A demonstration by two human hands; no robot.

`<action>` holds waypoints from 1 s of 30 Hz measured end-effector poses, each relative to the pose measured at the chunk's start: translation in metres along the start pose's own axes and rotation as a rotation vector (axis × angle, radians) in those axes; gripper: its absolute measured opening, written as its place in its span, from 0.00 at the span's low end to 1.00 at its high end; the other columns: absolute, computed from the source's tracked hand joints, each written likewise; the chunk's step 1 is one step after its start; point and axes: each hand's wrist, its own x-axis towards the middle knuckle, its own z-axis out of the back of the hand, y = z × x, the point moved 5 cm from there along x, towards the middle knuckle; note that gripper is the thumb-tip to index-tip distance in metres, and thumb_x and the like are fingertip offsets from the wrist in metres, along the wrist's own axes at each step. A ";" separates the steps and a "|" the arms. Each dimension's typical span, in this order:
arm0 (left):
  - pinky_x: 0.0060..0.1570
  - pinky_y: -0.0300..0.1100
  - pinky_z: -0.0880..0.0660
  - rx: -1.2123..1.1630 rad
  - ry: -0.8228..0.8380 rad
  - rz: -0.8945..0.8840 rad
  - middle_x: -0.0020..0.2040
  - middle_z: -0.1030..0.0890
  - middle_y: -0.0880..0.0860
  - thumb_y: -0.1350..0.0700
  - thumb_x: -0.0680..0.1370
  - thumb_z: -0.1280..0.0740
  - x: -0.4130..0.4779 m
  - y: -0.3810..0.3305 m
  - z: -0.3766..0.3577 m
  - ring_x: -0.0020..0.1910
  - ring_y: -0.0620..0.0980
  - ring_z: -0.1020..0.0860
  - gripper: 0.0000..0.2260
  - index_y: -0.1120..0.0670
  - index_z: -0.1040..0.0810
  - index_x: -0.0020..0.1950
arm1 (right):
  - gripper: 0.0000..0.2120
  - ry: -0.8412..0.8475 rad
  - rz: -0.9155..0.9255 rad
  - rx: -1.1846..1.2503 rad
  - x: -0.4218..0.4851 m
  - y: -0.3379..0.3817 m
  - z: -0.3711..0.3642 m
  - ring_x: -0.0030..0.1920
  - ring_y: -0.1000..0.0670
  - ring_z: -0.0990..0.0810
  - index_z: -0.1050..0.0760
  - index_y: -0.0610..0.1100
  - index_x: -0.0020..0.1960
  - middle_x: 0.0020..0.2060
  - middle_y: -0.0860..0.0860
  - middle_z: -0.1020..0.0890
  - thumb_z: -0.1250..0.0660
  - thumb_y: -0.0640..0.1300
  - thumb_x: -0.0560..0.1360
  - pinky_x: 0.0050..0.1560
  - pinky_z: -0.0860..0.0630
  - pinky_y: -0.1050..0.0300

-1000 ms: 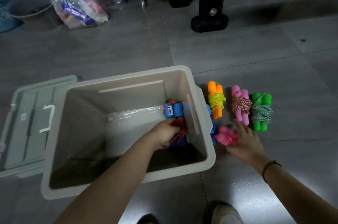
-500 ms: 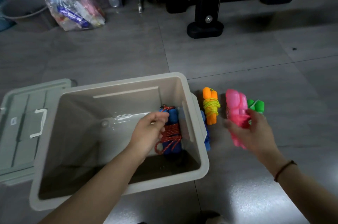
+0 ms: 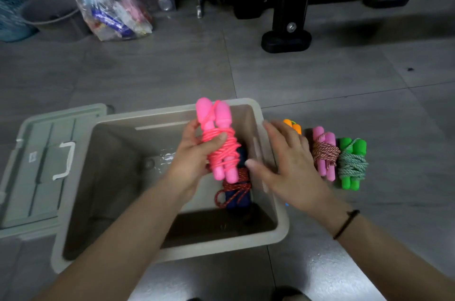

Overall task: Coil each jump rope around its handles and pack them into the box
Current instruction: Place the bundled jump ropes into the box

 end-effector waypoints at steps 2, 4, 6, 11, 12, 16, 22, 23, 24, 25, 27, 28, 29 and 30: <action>0.37 0.44 0.21 0.225 -0.036 0.082 0.55 0.20 0.58 0.64 0.74 0.31 0.012 0.013 0.030 0.42 0.52 0.19 0.22 0.58 0.33 0.66 | 0.34 -0.013 -0.155 0.235 -0.010 -0.023 -0.010 0.71 0.53 0.40 0.41 0.50 0.75 0.71 0.52 0.36 0.40 0.63 0.74 0.69 0.45 0.60; 0.43 0.48 0.21 0.391 -0.017 0.189 0.52 0.20 0.63 0.65 0.74 0.32 0.019 0.030 0.050 0.41 0.55 0.20 0.19 0.64 0.30 0.64 | 0.25 0.022 -0.331 0.538 -0.020 -0.049 -0.028 0.69 0.57 0.36 0.38 0.51 0.73 0.67 0.55 0.32 0.40 0.54 0.78 0.68 0.42 0.61; 0.50 0.58 0.22 0.497 -0.016 0.279 0.51 0.20 0.67 0.68 0.74 0.31 0.025 0.051 0.064 0.42 0.60 0.20 0.16 0.66 0.28 0.61 | 0.14 -0.048 -0.476 0.705 -0.029 -0.077 -0.039 0.63 0.53 0.28 0.29 0.52 0.65 0.61 0.53 0.25 0.41 0.50 0.80 0.64 0.34 0.56; 0.51 0.54 0.23 0.467 -0.069 0.460 0.45 0.20 0.59 0.68 0.74 0.32 0.036 0.092 0.065 0.42 0.58 0.21 0.16 0.64 0.27 0.61 | 0.20 0.052 -0.808 0.572 -0.043 -0.143 -0.084 0.56 0.43 0.23 0.31 0.42 0.66 0.57 0.46 0.23 0.34 0.40 0.75 0.55 0.28 0.50; 0.51 0.52 0.23 0.541 -0.086 0.446 0.44 0.20 0.58 0.65 0.74 0.30 0.039 0.097 0.064 0.42 0.57 0.21 0.15 0.62 0.25 0.59 | 0.24 0.098 -0.846 0.551 -0.045 -0.150 -0.093 0.56 0.42 0.22 0.31 0.41 0.67 0.56 0.45 0.23 0.31 0.42 0.73 0.57 0.26 0.48; 0.53 0.51 0.22 0.863 -0.217 0.386 0.46 0.20 0.57 0.55 0.73 0.27 0.044 0.105 0.070 0.50 0.59 0.19 0.12 0.57 0.21 0.54 | 0.38 0.259 -0.863 0.566 -0.046 -0.171 -0.131 0.50 0.43 0.18 0.27 0.43 0.62 0.51 0.46 0.17 0.28 0.57 0.56 0.54 0.22 0.44; 0.53 0.53 0.21 0.765 -0.299 0.359 0.51 0.17 0.59 0.60 0.70 0.26 0.068 0.128 0.099 0.50 0.58 0.18 0.18 0.54 0.23 0.59 | 0.11 0.223 -0.877 0.685 -0.042 -0.149 -0.122 0.46 0.47 0.17 0.25 0.38 0.55 0.46 0.45 0.19 0.32 0.35 0.73 0.40 0.26 0.62; 0.53 0.52 0.21 0.770 -0.287 0.360 0.51 0.18 0.58 0.60 0.71 0.28 0.065 0.125 0.098 0.50 0.57 0.18 0.18 0.55 0.23 0.59 | 0.07 0.215 -0.893 0.792 -0.043 -0.144 -0.118 0.39 0.50 0.17 0.25 0.39 0.51 0.42 0.45 0.19 0.34 0.33 0.74 0.35 0.24 0.62; 0.52 0.52 0.21 0.768 -0.275 0.361 0.51 0.18 0.57 0.60 0.71 0.29 0.061 0.121 0.096 0.50 0.57 0.18 0.16 0.55 0.23 0.58 | 0.05 0.210 -0.900 0.894 -0.045 -0.140 -0.113 0.33 0.52 0.17 0.25 0.39 0.49 0.40 0.45 0.19 0.35 0.32 0.75 0.31 0.23 0.62; 0.52 0.53 0.20 0.757 -0.268 0.363 0.50 0.18 0.57 0.61 0.71 0.30 0.058 0.119 0.094 0.49 0.57 0.18 0.14 0.56 0.23 0.57 | 0.05 0.209 -0.903 0.992 -0.048 -0.136 -0.108 0.31 0.53 0.18 0.25 0.39 0.49 0.40 0.44 0.19 0.35 0.32 0.75 0.29 0.22 0.61; 0.51 0.52 0.20 0.736 -0.262 0.371 0.49 0.19 0.58 0.63 0.73 0.31 0.054 0.116 0.091 0.49 0.57 0.18 0.12 0.55 0.23 0.56 | 0.07 0.183 -0.914 1.103 -0.054 -0.133 -0.093 0.31 0.53 0.17 0.24 0.38 0.52 0.44 0.43 0.19 0.34 0.33 0.75 0.31 0.20 0.60; 0.50 0.51 0.20 0.727 -0.262 0.380 0.49 0.19 0.58 0.63 0.74 0.31 0.054 0.117 0.092 0.49 0.57 0.18 0.12 0.56 0.23 0.56 | 0.08 0.152 -0.904 1.145 -0.057 -0.132 -0.087 0.32 0.53 0.17 0.24 0.38 0.53 0.44 0.42 0.19 0.34 0.32 0.74 0.33 0.19 0.60; 0.50 0.50 0.20 0.722 -0.260 0.393 0.48 0.20 0.58 0.64 0.74 0.31 0.054 0.117 0.092 0.48 0.57 0.18 0.12 0.56 0.24 0.56 | 0.08 0.113 -0.896 1.200 -0.060 -0.133 -0.079 0.32 0.53 0.17 0.24 0.39 0.52 0.45 0.43 0.19 0.34 0.31 0.74 0.35 0.19 0.59; 0.50 0.50 0.20 0.719 -0.258 0.404 0.47 0.20 0.59 0.64 0.74 0.30 0.055 0.117 0.092 0.46 0.57 0.18 0.12 0.57 0.24 0.56 | 0.08 0.079 -0.876 1.244 -0.062 -0.133 -0.073 0.33 0.53 0.17 0.24 0.40 0.50 0.44 0.43 0.19 0.32 0.32 0.72 0.36 0.18 0.59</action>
